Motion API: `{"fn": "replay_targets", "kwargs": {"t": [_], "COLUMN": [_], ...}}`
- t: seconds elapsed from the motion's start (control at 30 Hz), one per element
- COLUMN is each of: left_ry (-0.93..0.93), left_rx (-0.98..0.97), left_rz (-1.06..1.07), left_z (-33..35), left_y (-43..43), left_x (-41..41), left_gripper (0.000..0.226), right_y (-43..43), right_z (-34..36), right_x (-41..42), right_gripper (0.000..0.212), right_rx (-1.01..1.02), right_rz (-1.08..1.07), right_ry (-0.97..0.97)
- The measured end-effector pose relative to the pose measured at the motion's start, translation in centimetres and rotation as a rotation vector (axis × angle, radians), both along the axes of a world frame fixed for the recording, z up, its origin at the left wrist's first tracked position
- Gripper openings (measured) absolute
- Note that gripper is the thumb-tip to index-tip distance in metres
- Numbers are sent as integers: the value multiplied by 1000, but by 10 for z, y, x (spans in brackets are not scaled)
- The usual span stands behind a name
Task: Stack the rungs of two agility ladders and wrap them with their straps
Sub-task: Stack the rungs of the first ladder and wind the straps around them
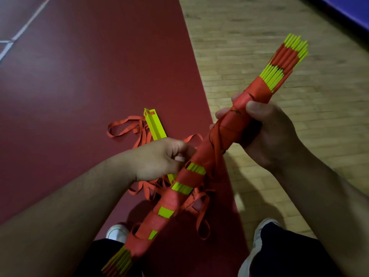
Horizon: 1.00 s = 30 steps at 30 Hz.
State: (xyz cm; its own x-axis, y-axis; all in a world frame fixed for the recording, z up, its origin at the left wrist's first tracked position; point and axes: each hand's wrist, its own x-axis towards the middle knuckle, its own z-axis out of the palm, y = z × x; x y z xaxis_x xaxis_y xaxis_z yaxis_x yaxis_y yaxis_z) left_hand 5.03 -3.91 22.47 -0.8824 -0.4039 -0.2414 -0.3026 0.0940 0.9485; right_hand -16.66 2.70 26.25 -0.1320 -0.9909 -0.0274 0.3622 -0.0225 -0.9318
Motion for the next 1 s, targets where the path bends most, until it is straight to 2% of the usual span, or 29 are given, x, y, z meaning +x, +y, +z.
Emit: {"fn": "replay_targets", "kwargs": {"t": [0.1, 0.2, 0.23, 0.27, 0.33, 0.4, 0.47, 0.53, 0.63, 0.7, 0.8, 0.87, 0.93, 1.0], "left_ry": [-138, -102, -69, -65, -83, -106, -119, -135, -59, -120, -317, -367, -378, -341], "left_rx": [-376, -582, -617, -614, -461, -375, -461, -490, -284, -254, -506, -693, -816, -803], "left_rz": [21, 58, 61, 58, 74, 80, 100, 142, 192, 153, 120, 151, 189, 189], "left_z": [-2, 1, 1, -1, -3, -5, -9, -10, -8, -6, -8, -12, -15, -14], "left_y": [-2, 2, 3, 4, 7, 11, 7, 4, 3, 7, 12, 18, 24, 26], "left_x": [-6, -7, -7, -7, -7, -8, -6, -2, 1, -4, -11, -15, -18, -19], "left_gripper": [44, 37, 27, 22, 31, 23, 9, 17, 48, 44, 64, 75, 69, 52], "right_y": [1, 0, 0, 0, 0, 0, -1, -2, -4, -5, -7, -8, -8, -8], "right_z": [1, 1, 1, 1, 1, 1, 1, -1, -4, -8, -13, -14, -13, -12], "right_x": [0, -2, -3, -4, -6, -9, -12, -12, -11, -8, 0, 4, 4, 0], "right_gripper": [21, 23, 23, 24, 25, 25, 22, 18, 14, 23, 35, 43, 52, 53], "right_rx": [1, -6, -9, -11, -18, -23, -19, -14, 7, 60, 163, 222, 287, 315], "right_rz": [36, 39, 38, 40, 50, 53, 32, -20, -197, -344, -548, -629, -658, -557], "right_ry": [-9, -21, -22, -21, -13, -5, 5, 22, 78, 157, 320, 395, 438, 406]}}
